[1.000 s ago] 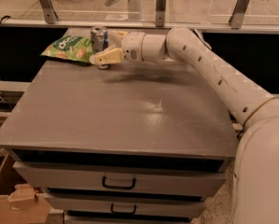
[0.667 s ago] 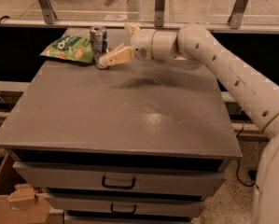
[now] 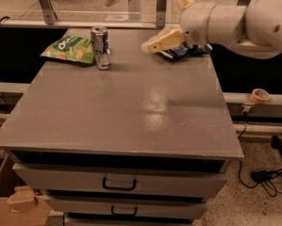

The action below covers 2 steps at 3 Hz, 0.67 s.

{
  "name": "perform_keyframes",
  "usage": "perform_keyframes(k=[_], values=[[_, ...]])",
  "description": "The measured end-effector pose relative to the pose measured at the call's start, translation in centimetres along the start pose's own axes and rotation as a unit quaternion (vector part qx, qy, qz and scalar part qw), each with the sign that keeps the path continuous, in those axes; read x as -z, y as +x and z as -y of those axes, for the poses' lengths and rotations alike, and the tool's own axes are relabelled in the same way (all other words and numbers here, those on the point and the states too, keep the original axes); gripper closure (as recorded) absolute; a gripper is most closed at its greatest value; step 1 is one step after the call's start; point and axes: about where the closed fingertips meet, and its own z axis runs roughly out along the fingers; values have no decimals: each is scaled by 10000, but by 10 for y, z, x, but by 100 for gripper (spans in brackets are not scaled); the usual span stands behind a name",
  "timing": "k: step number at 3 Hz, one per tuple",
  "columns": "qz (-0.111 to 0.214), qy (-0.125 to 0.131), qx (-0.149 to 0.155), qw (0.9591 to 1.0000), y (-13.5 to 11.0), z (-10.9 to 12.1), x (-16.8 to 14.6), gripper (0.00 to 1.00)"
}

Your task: Move redbull can near green rice chip bag

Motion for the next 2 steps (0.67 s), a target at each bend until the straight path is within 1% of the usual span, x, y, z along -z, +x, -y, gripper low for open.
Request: perform_keyframes(k=[1, 2], values=[[-2, 68, 96, 9999, -13, 1, 9, 0], [-24, 67, 140, 9999, -11, 7, 12, 0]])
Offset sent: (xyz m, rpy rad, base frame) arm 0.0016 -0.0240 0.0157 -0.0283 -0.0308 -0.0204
